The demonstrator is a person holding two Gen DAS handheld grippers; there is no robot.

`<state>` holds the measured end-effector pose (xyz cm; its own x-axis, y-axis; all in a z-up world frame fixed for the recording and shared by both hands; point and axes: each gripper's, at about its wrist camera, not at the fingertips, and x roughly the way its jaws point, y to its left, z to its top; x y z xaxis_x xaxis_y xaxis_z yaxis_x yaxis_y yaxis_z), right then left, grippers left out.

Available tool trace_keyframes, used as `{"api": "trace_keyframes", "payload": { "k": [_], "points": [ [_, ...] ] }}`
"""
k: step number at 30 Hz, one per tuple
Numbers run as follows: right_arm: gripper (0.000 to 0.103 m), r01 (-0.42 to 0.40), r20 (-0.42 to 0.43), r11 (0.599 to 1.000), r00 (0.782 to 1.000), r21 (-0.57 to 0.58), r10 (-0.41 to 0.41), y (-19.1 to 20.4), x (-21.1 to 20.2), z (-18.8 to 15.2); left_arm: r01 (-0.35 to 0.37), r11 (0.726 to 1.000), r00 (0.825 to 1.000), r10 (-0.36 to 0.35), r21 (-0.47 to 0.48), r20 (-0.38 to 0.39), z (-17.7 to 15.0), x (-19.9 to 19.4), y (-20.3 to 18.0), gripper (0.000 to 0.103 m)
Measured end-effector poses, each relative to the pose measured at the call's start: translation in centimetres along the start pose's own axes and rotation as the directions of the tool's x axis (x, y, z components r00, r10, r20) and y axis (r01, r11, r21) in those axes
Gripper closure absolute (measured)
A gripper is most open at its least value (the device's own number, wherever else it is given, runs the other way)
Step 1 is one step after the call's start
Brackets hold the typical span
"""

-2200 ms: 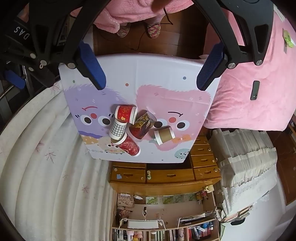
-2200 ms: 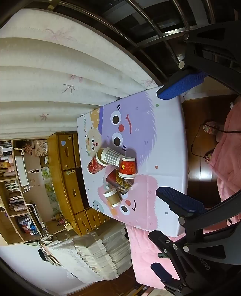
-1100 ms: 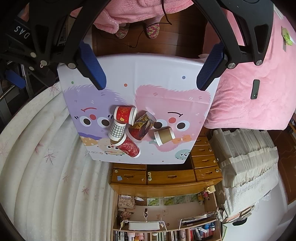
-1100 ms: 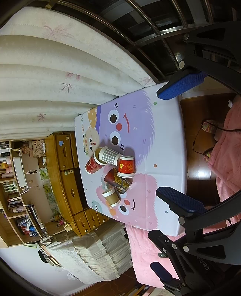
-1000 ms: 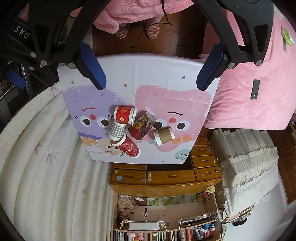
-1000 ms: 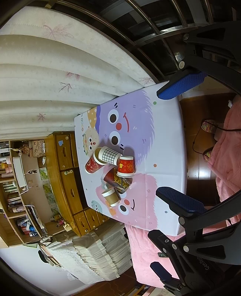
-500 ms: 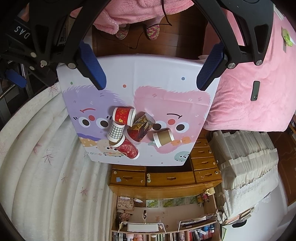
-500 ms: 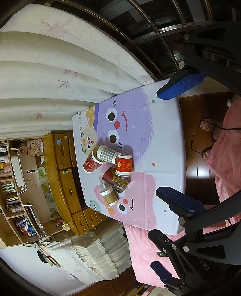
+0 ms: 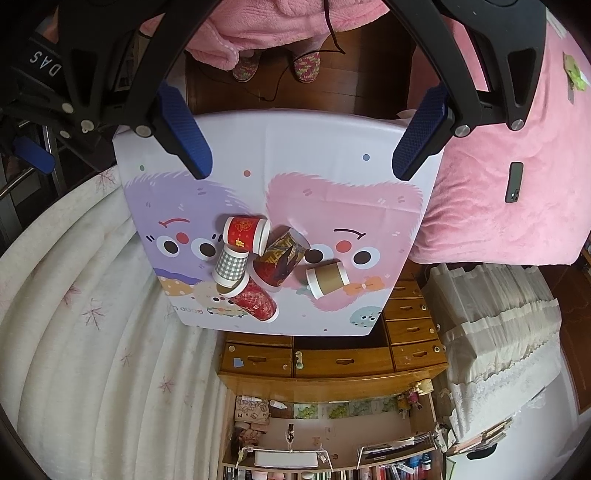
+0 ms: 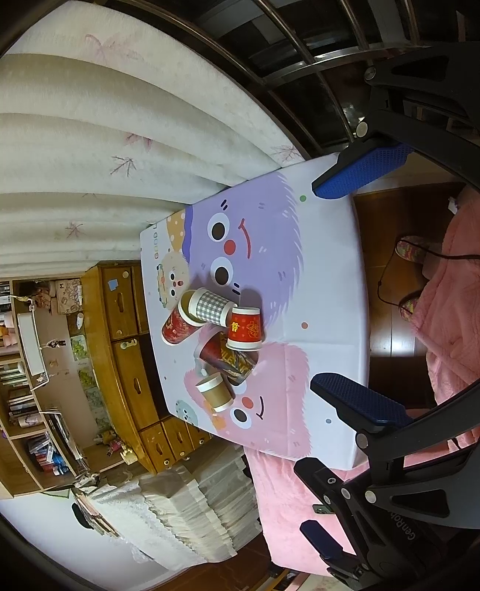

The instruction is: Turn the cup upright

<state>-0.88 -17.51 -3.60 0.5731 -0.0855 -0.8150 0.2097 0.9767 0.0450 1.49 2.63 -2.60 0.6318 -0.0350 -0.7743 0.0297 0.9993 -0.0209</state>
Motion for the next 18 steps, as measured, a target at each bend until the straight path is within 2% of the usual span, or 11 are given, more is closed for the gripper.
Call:
{"api": "trace_keyframes", "payload": {
  "k": [18],
  "points": [
    [0.007, 0.062, -0.024, 0.997, 0.998, 0.052, -0.061, 2.3, 0.7, 1.7, 0.061, 0.996, 0.998, -0.060, 0.058, -0.018, 3.0, 2.3, 2.0, 0.006]
  ]
}}
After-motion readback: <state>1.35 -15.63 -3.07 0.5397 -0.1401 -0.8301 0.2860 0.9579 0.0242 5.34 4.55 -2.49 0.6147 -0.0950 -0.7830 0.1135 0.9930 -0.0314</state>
